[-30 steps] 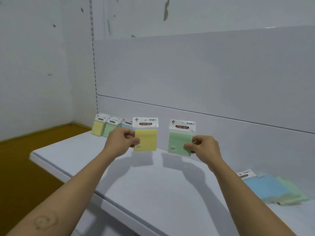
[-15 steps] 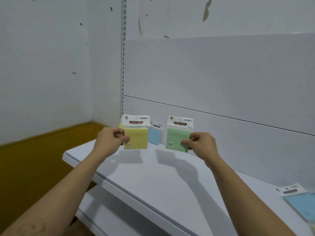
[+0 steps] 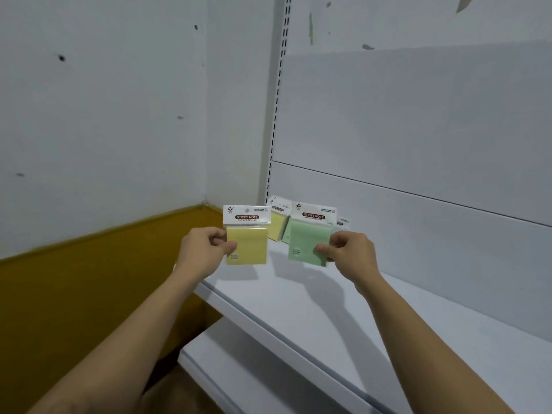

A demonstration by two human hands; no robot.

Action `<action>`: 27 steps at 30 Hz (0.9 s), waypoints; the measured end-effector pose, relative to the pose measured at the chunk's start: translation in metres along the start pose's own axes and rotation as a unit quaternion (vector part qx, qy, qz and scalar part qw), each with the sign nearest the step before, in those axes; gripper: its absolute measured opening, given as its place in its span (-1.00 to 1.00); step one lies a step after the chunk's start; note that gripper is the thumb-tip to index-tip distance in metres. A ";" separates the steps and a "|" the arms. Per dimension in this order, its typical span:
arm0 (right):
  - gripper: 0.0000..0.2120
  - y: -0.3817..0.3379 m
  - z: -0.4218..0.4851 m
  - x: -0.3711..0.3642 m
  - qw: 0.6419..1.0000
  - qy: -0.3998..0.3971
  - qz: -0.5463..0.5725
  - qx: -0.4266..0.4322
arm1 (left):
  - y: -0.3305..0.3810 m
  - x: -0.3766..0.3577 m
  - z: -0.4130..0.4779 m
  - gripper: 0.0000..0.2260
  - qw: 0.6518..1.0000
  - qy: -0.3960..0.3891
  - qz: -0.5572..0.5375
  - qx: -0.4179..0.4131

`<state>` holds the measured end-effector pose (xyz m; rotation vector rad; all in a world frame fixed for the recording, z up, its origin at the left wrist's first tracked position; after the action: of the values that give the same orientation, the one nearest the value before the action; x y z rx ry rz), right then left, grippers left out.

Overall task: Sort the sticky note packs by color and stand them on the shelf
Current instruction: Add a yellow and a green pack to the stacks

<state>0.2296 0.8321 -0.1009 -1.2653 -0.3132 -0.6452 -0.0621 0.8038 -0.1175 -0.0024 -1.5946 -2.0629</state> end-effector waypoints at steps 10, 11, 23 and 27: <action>-0.77 0.024 0.049 -0.005 0.998 0.033 0.056 -0.008 | -0.008 -0.018 0.035 -0.93 0.999 0.012 0.031 -0.008; -0.80 0.026 0.055 -0.005 0.997 0.037 0.065 -0.007 | -0.007 -0.022 0.040 -0.93 0.999 0.010 0.039 -0.009; -0.83 0.074 0.109 -0.039 0.996 0.054 0.047 -0.048 | -0.028 -0.074 0.109 -0.94 0.997 -0.017 0.065 -0.030; -0.82 0.079 0.125 -0.061 0.996 0.060 0.003 -0.062 | -0.041 -0.093 0.145 -0.92 0.997 -0.033 0.062 -0.035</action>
<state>0.2449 0.9798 -0.1601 -1.3388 -0.1734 -0.7415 -0.0438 0.9789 -0.1394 -0.1928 -1.5201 -2.0394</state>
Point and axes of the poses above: each hand's wrist, its own z-axis towards the middle knuckle, its own x-axis out of the back of the hand, y = z × x, the point moved 5 cm from there along z, towards the middle knuckle, and after that the axes turned 5 degrees about -z, right-handed, at the moved point
